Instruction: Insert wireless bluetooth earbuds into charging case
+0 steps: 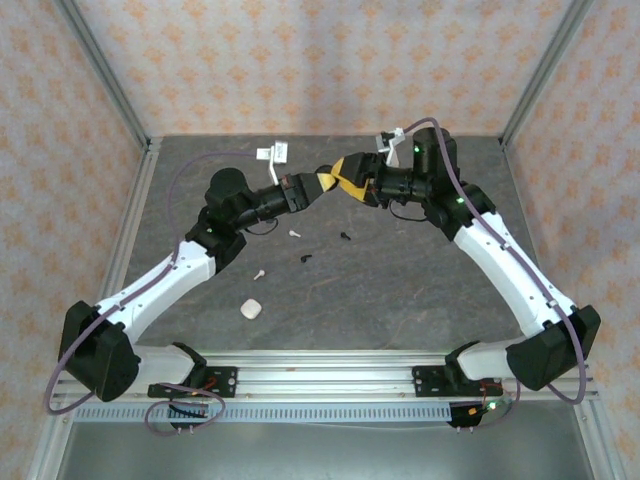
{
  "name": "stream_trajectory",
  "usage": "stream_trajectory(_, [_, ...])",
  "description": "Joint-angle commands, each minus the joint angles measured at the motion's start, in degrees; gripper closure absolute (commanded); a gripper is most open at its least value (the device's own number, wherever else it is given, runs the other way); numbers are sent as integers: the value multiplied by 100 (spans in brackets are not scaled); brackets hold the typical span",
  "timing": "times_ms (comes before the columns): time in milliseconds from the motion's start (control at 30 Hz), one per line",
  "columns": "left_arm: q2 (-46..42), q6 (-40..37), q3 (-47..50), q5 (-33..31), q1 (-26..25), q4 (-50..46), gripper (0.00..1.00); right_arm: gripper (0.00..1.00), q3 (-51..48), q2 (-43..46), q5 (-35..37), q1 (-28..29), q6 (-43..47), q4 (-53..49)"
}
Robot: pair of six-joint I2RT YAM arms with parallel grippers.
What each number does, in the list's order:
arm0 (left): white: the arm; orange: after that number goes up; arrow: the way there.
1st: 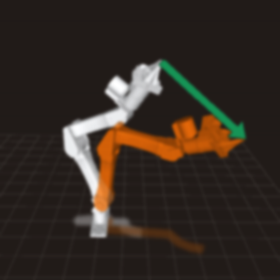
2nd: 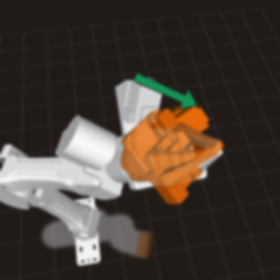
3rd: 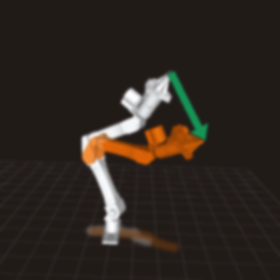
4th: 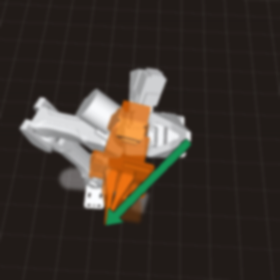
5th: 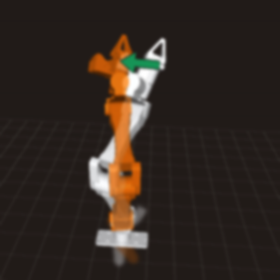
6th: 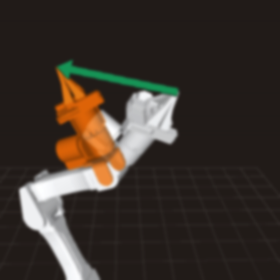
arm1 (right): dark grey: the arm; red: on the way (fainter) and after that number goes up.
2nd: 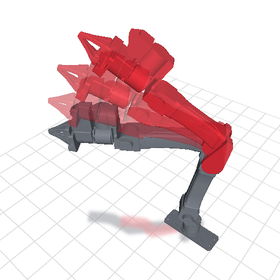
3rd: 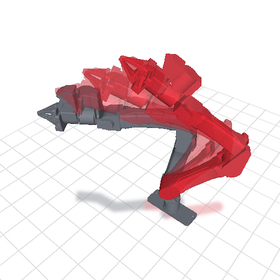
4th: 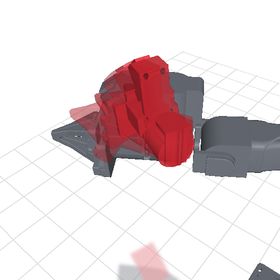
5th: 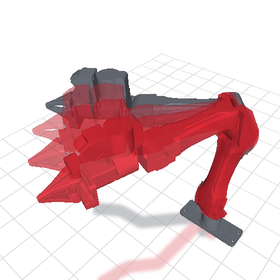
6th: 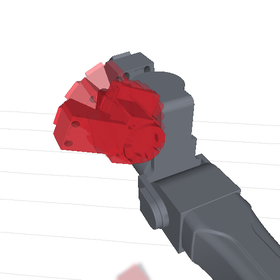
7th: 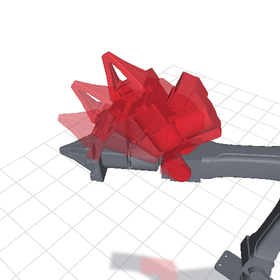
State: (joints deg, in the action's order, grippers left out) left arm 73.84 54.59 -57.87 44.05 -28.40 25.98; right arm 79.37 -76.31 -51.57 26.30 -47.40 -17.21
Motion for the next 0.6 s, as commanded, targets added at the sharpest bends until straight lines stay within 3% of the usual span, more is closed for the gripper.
stream_trajectory(0, [-188, 114, -317, 365, 20, 169, 100, 51, -75, 121, -291, 7, -1, 474])
stream_trajectory(233, [-188, 173, -458, 436, 7, 161, 100, 64, -207, 79, -566, 10, -303, 1090])
stream_trajectory(433, [-48, 238, -657, 591, -25, 190, 100, 67, -290, -39, -915, 15, -480, 1521])
stream_trajectory(567, [35, 224, -778, 708, -51, 88, 100, 77, -357, -107, -1056, 17, -558, 1750])
